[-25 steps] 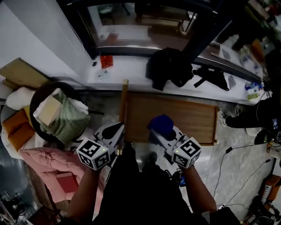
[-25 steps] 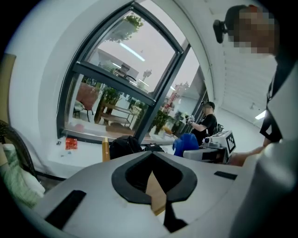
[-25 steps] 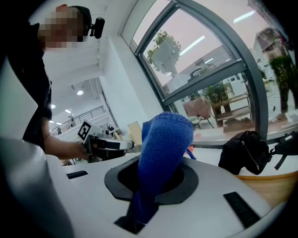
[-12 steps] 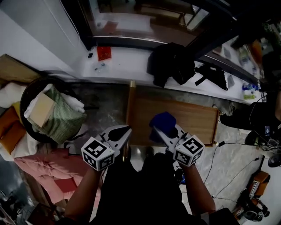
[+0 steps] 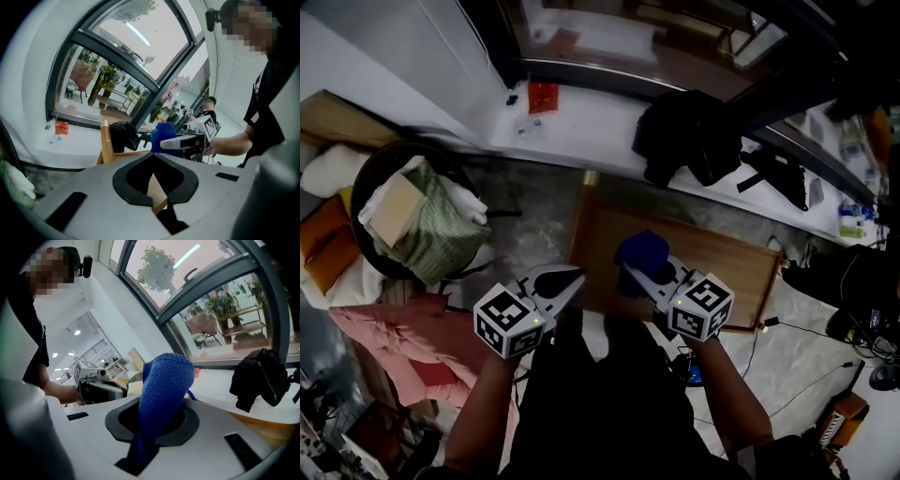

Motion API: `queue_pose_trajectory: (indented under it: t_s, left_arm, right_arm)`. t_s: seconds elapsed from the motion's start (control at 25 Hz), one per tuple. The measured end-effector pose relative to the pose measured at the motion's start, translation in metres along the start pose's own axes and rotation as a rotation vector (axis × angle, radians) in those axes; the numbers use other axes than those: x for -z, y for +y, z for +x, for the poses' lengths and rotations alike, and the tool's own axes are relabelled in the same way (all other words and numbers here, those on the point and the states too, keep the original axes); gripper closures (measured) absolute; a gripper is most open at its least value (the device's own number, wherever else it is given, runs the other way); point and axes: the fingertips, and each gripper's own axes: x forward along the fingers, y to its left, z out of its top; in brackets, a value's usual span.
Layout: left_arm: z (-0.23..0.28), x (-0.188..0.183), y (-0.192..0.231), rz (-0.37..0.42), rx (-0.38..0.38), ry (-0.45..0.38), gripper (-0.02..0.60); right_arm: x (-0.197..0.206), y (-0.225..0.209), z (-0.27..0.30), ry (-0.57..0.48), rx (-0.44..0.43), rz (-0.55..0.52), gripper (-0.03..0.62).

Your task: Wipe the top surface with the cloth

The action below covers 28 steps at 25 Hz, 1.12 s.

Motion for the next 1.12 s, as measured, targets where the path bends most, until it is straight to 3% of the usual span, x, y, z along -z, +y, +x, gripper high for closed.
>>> queue_pose_trajectory:
  t_s: [0.12, 0.28, 0.36, 0.44, 0.64, 0.88, 1.12]
  left_arm:
    - [0.003, -0.002, 0.006, -0.017, -0.054, 0.025, 0.572]
    - [0.006, -0.017, 0.031, -0.13, -0.197, -0.056, 0.572]
    - [0.008, -0.015, 0.042, -0.123, -0.283, -0.034, 0.572]
    - [0.014, -0.014, 0.044, -0.089, -0.319, -0.003, 0.572]
    - [0.03, -0.015, 0.041, -0.041, -0.31, 0.042, 0.572]
    - [0.032, -0.017, 0.032, -0.008, -0.261, 0.044, 0.572]
    - [0.026, -0.005, 0.025, -0.027, -0.235, 0.043, 0.572]
  right_arm:
    - [0.008, -0.01, 0.012, 0.013, -0.009, 0.046, 0.534]
    - [0.022, -0.027, 0.048, 0.031, -0.013, 0.117, 0.534]
    - [0.032, -0.039, 0.067, 0.045, 0.013, 0.154, 0.534]
    - [0.044, -0.052, 0.082, 0.069, 0.043, 0.172, 0.534]
    - [0.063, -0.073, 0.114, 0.13, 0.059, 0.144, 0.534]
    - [0.071, -0.097, 0.146, 0.159, 0.12, 0.246, 0.534]
    - [0.089, -0.103, 0.158, 0.195, 0.074, 0.282, 0.534]
